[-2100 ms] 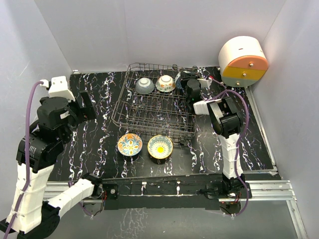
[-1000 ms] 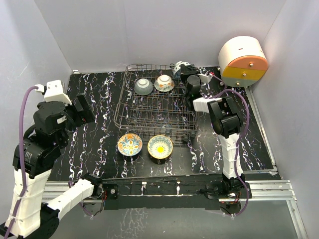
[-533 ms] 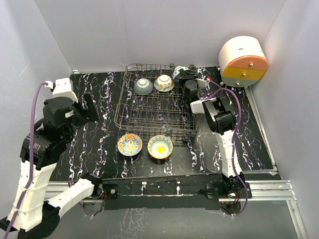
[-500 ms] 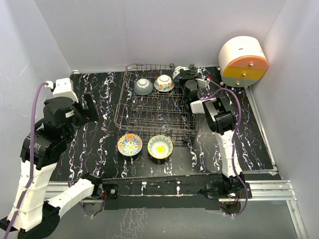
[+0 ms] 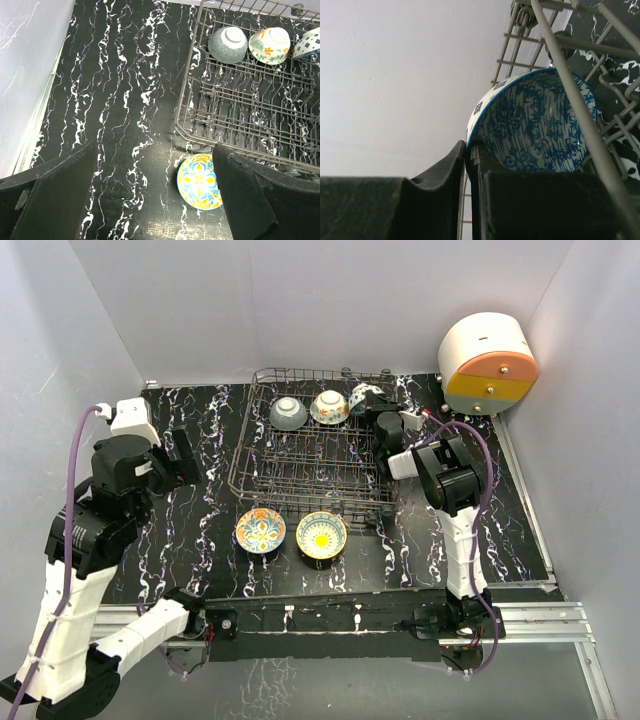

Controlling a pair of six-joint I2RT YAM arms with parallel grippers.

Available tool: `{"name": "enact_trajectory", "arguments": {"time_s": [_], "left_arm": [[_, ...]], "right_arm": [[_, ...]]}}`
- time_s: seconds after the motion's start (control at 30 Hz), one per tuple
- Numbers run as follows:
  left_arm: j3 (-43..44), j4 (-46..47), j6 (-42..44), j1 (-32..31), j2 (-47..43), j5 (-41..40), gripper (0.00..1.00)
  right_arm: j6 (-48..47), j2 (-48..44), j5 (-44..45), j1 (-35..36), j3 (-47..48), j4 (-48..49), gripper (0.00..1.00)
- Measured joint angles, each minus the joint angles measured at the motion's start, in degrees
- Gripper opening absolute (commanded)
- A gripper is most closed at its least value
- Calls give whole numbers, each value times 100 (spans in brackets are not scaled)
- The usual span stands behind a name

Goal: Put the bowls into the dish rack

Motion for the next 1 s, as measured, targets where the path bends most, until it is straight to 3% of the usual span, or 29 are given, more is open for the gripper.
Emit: {"name": "enact_trajectory", "arguments": {"time_s": [0.23,0.57,0.83,1.0], "left_arm": [[-7,37,-39,0,-72,52,96],[-7,-2,-190,0,-278,94,95],[-7,-83,-234,0,-365,138,95],[-7,-109,-227,0,-393,136,95]], "right_arm": [[363,-323,-90,33,-531,149,8],[870,-879,-44,138,-953,-629,8],[527,-776,35,221,-1285,396,8],[195,-444,162,262,-809,426,8]]}}
